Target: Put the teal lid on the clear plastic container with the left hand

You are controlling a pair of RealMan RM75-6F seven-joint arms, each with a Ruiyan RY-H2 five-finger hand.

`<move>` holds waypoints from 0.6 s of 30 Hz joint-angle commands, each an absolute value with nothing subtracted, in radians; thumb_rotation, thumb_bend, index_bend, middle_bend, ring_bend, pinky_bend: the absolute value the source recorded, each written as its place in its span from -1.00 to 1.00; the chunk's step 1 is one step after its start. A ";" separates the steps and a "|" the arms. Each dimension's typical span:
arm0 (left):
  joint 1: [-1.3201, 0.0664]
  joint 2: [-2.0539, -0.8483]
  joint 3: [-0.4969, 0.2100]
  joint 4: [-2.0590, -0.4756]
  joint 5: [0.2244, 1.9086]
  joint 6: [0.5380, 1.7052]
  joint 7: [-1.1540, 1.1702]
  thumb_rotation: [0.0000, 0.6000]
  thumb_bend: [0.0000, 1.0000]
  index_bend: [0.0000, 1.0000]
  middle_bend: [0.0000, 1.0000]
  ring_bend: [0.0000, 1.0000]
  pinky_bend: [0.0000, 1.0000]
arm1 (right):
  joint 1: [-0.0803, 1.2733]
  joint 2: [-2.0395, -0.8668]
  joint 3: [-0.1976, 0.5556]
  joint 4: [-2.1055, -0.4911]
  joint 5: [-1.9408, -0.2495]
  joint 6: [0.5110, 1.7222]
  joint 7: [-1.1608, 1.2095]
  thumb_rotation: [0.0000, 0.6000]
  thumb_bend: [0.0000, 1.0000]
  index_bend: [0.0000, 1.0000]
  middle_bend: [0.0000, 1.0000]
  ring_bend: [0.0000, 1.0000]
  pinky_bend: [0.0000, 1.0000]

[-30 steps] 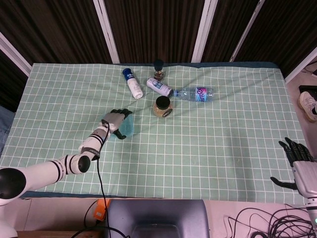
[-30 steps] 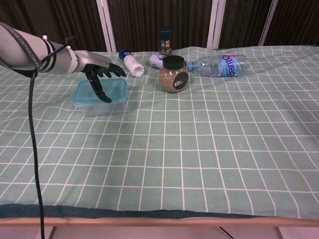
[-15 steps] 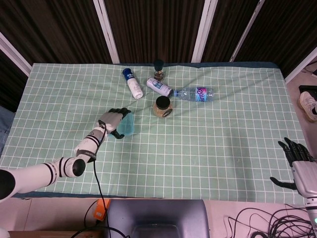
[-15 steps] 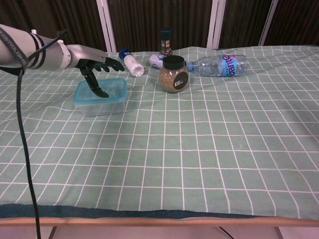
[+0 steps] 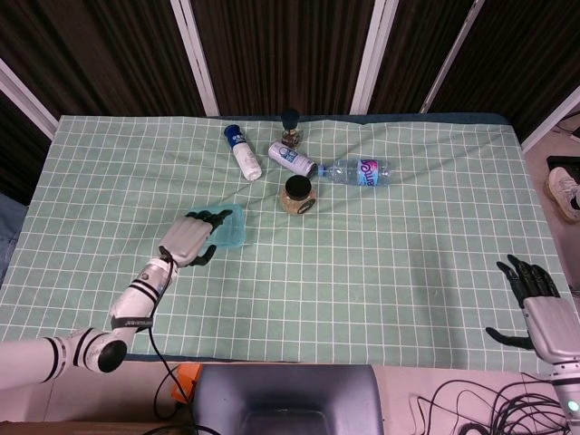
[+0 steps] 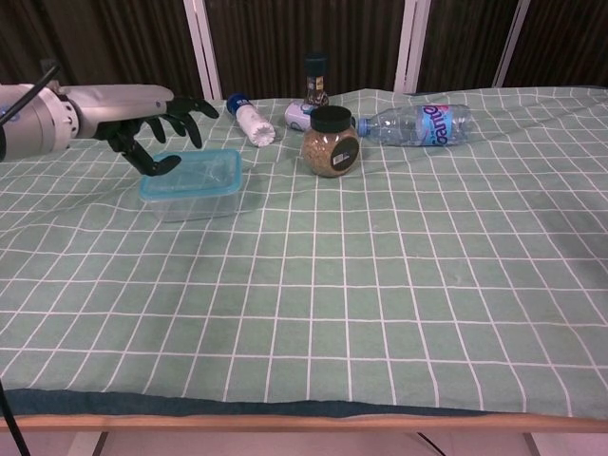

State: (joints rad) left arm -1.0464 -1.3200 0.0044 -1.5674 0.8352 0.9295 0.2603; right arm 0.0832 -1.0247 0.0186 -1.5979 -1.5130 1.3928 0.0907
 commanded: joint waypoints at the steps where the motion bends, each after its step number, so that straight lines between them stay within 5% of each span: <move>1: -1.028 -1.356 -0.003 -1.517 0.829 0.917 0.275 1.00 0.10 -1.00 -0.60 -0.71 -0.57 | 0.084 -1.025 0.018 -1.597 -1.512 1.391 0.091 1.00 -0.61 -1.00 -1.00 -1.00 -1.00; 18: -1.012 -1.416 -0.051 -1.400 0.786 0.833 0.354 1.00 0.22 -1.00 -0.65 -0.76 -0.71 | 0.084 -1.023 0.020 -1.597 -1.504 1.390 0.092 1.00 -0.61 -1.00 -1.00 -1.00 -1.00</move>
State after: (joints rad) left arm -1.0126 -1.4123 -0.0484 -1.4034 0.7890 0.8371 0.3509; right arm 0.0840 -1.0230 0.0197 -1.5965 -1.5045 1.3904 0.0918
